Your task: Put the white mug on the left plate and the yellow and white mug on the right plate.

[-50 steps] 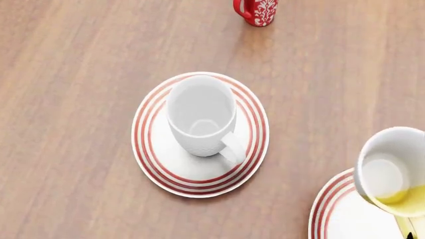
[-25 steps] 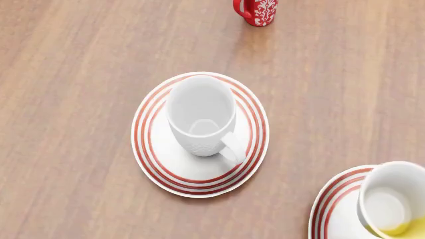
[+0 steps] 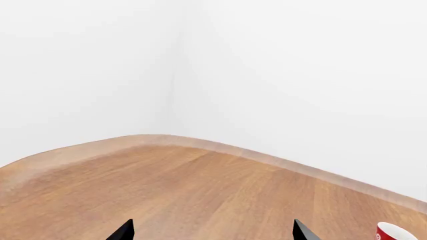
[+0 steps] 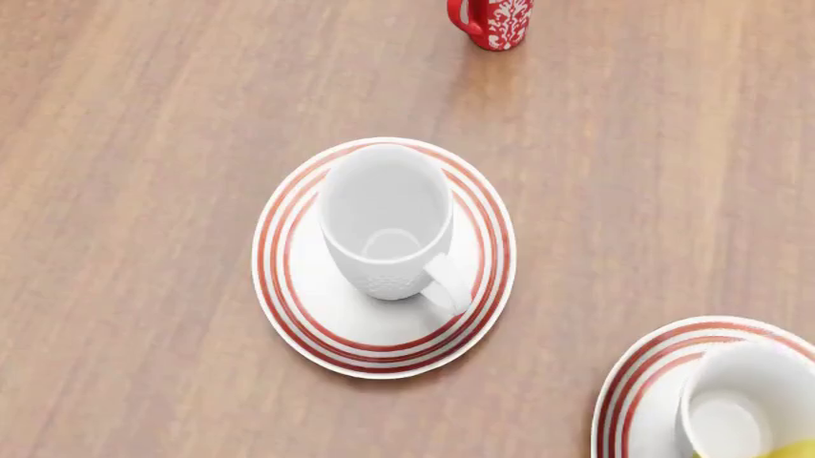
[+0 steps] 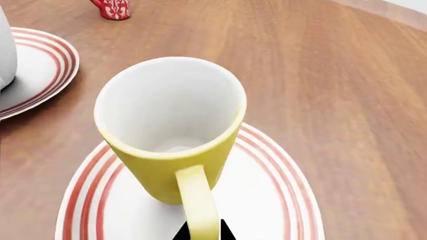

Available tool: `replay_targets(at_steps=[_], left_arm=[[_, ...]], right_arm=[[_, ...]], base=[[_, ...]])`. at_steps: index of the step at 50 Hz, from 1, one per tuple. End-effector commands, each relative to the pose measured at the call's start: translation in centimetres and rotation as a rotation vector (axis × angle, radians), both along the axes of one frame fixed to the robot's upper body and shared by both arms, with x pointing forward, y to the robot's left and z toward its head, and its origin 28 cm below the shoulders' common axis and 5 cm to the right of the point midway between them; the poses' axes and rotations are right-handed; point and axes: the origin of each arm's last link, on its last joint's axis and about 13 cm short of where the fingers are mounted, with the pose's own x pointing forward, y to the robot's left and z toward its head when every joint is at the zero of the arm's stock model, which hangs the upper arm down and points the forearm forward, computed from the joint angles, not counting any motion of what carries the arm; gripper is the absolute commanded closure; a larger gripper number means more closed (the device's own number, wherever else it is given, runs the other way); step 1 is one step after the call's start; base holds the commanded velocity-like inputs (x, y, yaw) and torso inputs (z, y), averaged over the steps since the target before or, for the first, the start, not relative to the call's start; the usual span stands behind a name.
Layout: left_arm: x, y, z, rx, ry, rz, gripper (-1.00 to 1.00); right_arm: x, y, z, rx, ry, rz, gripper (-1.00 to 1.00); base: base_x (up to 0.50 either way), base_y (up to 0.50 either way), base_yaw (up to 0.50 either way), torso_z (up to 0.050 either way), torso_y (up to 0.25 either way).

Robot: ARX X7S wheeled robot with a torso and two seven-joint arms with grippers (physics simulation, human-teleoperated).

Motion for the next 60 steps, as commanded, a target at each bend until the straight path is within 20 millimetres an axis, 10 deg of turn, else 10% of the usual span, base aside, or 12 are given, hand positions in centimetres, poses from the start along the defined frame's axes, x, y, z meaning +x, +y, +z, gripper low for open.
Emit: replay_targets(at_steps=[1,12,13,41,60], left_arm=[[0.0,0.0,0.1,-0.001,0.000,0.000,-1.00],[-0.1,0.0,0.1,-0.001,-0.002,0.000,-1.00],[-0.1,0.0,0.1,-0.001,-0.001,0.000,-1.00],[0.1,-0.1,0.0,0.000,-0.001,-0.005,-1.00],[0.3,-0.2,0.1,0.002,0.002,-0.010,-1.00]], right_arm=[[0.6,0.1,-1.0,0.012,0.015,0.003,1.00],[0.5,0.1,-1.1,0.007,0.024,-0.006,1.00],[0.4,0.1,-1.1,0.002,0.024,-0.008,-1.00],[-4.3,-0.9,3.3,0.034,-0.123,0.047,-1.00],[0.9,-0.1,8.9,0.131,-0.347,-0.006,-1.00]], base=[[0.00,0.00,0.00,0.000,0.000],[0.00,0.00,0.00,0.000,0.001],[0.00,0.00,0.00,0.000,0.000],[0.00,0.00,0.00,0.000,0.000],[0.00,0.00,0.00,0.000,0.000]])
